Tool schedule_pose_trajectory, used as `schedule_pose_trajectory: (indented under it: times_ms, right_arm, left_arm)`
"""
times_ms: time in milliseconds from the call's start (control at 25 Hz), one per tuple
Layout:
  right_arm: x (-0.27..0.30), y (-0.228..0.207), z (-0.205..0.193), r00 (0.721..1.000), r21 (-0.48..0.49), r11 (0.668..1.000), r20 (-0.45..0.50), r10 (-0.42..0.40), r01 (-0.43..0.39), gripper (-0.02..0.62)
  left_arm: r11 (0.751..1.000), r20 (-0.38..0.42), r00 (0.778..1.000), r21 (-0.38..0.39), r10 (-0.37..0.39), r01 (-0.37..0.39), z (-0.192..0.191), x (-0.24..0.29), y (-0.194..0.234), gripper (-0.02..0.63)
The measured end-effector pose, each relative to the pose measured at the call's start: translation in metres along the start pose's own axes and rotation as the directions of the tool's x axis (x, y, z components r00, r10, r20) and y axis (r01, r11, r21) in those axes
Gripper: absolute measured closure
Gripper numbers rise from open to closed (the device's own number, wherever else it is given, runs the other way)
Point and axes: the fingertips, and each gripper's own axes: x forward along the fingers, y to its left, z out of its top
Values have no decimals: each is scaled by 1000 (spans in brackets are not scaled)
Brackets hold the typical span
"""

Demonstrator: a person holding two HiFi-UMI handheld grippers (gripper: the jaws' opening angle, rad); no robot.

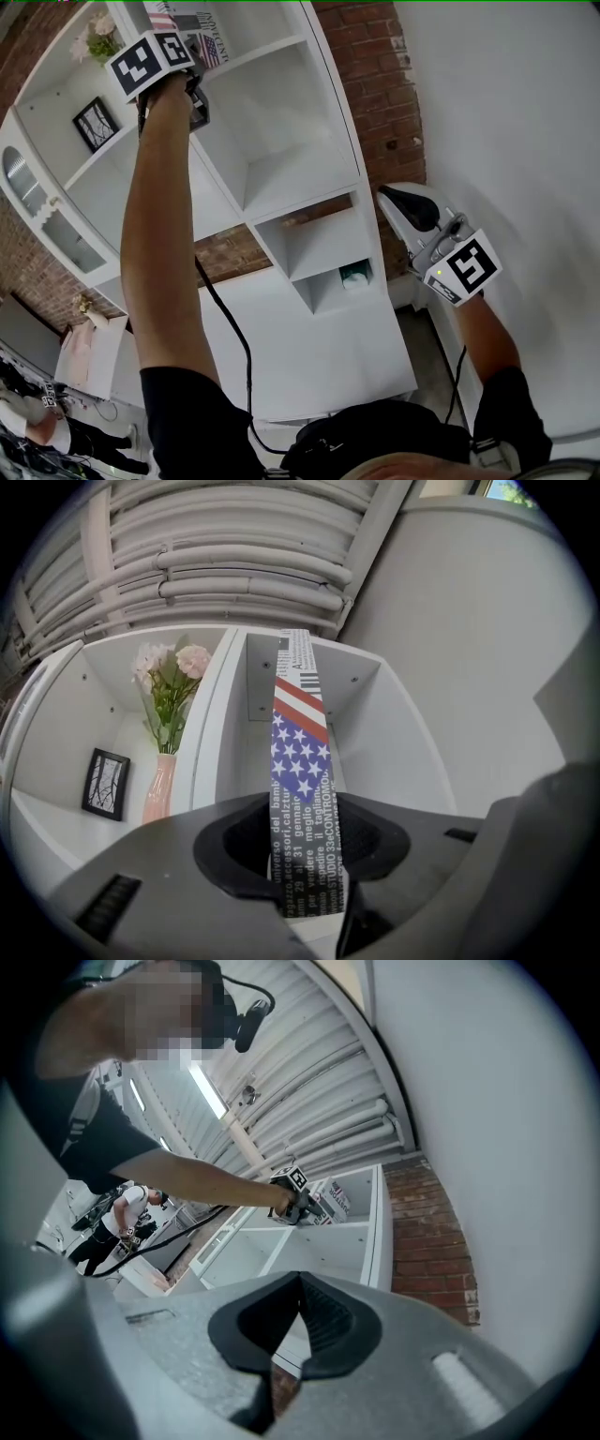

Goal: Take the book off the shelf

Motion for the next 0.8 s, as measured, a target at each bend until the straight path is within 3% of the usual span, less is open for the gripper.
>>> schedule_pose_trajectory:
  times_ms: [440,800]
  right_arm:
    - [31,27,13,998,0,999,25,52,-53,594]
    - [33,35,28,996,35,998,81,46,-49,594]
  left_arm:
    - [987,149,976,53,-156,150,25,-69,-21,456]
    - [956,295,909,57,-293,289,16,-167,-32,456]
